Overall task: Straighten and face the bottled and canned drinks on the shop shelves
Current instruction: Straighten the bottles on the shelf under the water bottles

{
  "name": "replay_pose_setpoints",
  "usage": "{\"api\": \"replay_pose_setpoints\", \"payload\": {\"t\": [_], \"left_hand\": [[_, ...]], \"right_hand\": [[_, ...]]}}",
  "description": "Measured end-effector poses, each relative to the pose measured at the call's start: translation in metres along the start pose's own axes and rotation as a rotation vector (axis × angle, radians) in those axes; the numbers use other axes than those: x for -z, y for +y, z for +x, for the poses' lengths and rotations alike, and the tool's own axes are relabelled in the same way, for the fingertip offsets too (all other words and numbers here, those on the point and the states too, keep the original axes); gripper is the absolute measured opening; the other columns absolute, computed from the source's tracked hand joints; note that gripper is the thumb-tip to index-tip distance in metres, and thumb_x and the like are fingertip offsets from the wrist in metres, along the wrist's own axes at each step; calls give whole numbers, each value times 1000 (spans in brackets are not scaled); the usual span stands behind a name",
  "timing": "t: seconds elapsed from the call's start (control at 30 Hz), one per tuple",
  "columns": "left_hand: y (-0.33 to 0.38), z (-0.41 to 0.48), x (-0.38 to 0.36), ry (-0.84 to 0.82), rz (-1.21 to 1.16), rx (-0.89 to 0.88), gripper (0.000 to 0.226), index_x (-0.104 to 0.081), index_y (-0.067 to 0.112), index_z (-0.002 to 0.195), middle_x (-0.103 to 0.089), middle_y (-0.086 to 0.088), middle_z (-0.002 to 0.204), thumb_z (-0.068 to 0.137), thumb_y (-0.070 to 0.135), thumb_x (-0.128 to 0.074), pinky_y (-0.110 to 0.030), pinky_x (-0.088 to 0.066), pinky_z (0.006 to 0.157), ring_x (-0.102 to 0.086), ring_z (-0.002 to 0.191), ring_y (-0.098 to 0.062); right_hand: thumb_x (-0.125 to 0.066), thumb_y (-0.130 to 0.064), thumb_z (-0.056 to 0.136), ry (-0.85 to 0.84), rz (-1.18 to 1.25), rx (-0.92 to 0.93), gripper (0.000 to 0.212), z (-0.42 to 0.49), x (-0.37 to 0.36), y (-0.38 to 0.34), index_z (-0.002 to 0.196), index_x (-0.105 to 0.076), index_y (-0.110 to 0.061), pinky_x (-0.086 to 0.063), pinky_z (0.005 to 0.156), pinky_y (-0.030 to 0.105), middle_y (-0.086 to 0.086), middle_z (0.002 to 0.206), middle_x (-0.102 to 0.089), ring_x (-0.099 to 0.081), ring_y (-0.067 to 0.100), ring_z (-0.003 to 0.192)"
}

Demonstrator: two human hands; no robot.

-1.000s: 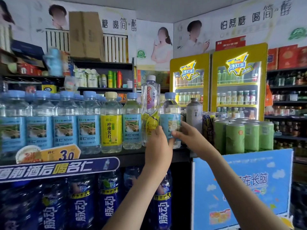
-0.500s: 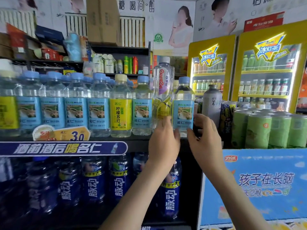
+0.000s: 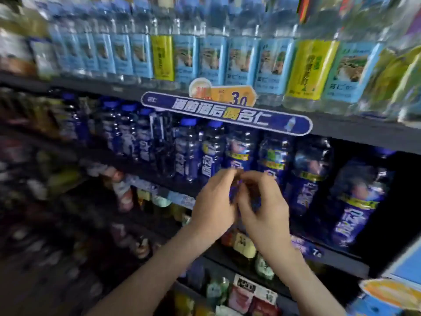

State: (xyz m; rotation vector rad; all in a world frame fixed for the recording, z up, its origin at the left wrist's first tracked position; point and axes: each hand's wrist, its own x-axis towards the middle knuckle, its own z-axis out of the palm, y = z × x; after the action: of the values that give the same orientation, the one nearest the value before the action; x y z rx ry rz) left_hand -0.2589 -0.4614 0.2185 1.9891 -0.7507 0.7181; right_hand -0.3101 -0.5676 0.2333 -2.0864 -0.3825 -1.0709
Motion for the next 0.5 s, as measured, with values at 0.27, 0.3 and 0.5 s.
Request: {"api": "replay_pose_setpoints", "payload": {"t": [0.27, 0.3, 0.5], "left_hand": [[-215, -155, 111, -563, 378, 854, 24, -61, 9, 105, -66, -12, 111, 95, 21, -43, -32, -43, 83, -60, 105, -28], [-237, -175, 134, -583, 406, 910, 26, -61, 7, 107, -64, -12, 114, 97, 20, -41, -30, -41, 83, -59, 106, -27], [-321, -245, 267, -477, 322, 1259, 27, -63, 3, 108, -62, -15, 118, 98, 19, -45, -26, -40, 76, -58, 110, -26]], "right_hand": [[-50, -20, 90, -665, -50, -470, 28, -94, -224, -9, 110, -57, -2, -36, 72, 28, 16, 110, -59, -57, 34, 102], [-47, -21, 90, -710, -53, -525, 30, -99, -253, -17, 111, -56, -2, -34, 70, 26, 17, 109, -60, -58, 34, 99], [-48, -16, 95, -921, -79, -744, 27, -127, -402, -68, 115, -55, 0, -43, 78, 29, 18, 113, -61, -58, 32, 105]]}}
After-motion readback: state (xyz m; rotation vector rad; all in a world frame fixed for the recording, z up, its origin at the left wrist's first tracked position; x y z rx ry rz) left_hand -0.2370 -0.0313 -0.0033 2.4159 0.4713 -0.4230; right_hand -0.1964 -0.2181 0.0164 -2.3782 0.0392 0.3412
